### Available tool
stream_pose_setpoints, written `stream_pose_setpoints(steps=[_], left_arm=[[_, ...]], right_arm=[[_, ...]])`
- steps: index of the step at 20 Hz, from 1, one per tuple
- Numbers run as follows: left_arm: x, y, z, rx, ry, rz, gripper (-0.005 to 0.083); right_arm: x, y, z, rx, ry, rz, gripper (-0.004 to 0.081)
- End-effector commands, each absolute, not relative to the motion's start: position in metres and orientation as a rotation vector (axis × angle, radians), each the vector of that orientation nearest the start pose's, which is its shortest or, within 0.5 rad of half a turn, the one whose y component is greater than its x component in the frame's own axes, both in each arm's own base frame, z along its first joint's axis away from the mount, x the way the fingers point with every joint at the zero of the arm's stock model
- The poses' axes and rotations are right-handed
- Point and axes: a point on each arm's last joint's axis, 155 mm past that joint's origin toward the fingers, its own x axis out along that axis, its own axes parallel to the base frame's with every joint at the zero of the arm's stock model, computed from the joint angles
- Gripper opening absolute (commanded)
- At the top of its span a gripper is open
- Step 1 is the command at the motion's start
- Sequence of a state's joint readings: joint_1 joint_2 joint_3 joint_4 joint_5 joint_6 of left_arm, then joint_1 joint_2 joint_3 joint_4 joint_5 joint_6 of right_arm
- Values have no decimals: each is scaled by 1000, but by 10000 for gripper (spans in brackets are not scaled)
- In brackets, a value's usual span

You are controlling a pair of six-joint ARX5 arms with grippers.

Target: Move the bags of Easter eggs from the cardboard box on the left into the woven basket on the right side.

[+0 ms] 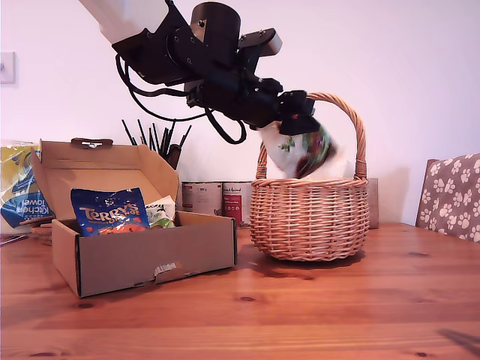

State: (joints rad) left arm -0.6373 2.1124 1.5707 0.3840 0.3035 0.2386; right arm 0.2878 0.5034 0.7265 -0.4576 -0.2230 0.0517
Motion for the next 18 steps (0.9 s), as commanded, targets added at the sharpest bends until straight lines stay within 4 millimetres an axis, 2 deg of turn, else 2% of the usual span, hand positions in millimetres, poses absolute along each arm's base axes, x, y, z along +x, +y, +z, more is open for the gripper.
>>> stream_pose_setpoints(steps=[1,3,4,5,6,8,11,14,18], left_arm=[[482,-428,196,258,70,-951,587],[481,-426,201,259,77,-943,563],[480,-424,203,261,90,-941,525],[477,-421,207,258,114,-942,443],[471,-417,210,264,146,-945,311],[460,-409,216,276,210,-950,-31],[446,-393,226,286,285,-951,-24],[432,-377,234,290,326,-946,-24],[407,-349,230,284,352,-946,-24]], right_arm=[[232,112,286,44,248,507,-10],[233,112,284,44,256,507,-11],[234,112,282,44,264,506,-10],[235,113,280,43,272,506,-10],[237,114,277,38,283,507,-11],[242,116,270,10,305,515,-11],[252,119,262,-37,324,523,-11],[267,124,270,-50,280,529,-11],[274,144,275,-45,250,624,-11]])
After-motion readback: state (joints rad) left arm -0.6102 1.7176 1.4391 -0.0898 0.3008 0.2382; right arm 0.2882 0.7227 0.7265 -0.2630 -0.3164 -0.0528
